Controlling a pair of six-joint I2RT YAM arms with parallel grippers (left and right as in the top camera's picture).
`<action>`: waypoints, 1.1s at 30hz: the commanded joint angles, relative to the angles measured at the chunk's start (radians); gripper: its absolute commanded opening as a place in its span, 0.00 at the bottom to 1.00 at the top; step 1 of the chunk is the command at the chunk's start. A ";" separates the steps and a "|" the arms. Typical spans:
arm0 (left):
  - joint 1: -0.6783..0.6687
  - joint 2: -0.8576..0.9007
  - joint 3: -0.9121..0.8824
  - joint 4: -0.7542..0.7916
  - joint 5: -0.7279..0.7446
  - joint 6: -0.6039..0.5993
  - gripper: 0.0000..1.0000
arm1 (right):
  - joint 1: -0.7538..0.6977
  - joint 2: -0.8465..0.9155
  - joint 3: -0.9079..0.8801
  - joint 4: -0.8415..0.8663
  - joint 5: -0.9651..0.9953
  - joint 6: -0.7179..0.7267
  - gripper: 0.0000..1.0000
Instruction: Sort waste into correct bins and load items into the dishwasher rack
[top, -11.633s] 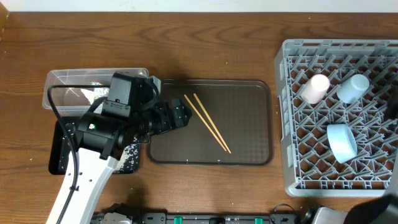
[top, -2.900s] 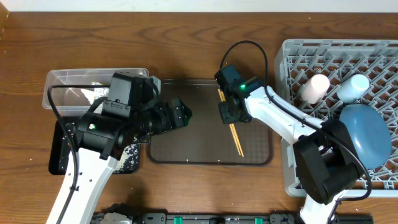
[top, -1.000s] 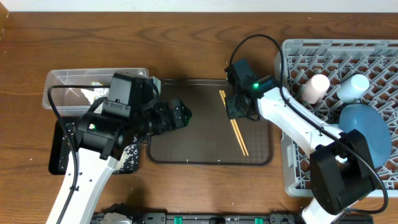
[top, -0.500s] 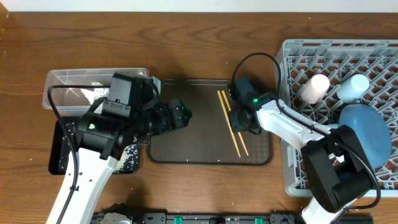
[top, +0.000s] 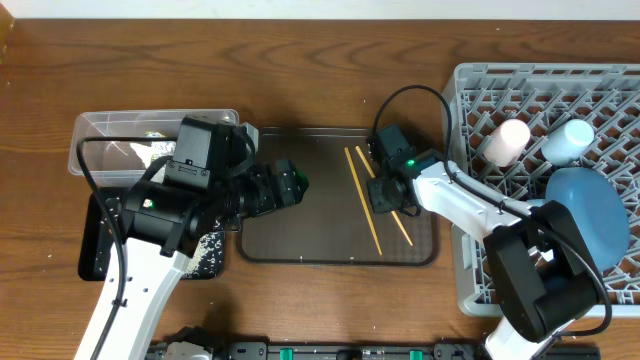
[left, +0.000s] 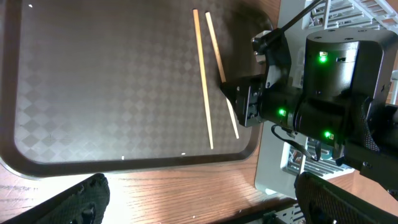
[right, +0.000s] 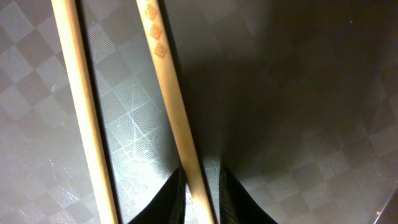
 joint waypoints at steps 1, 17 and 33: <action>0.004 0.002 0.012 0.001 0.010 0.014 0.98 | 0.006 0.006 -0.011 -0.001 0.001 0.002 0.13; 0.004 0.002 0.012 0.001 0.010 0.014 0.98 | -0.017 -0.092 0.050 -0.045 -0.054 0.038 0.01; 0.004 0.002 0.012 0.001 0.010 0.014 0.98 | -0.200 -0.563 0.064 -0.369 0.135 0.031 0.01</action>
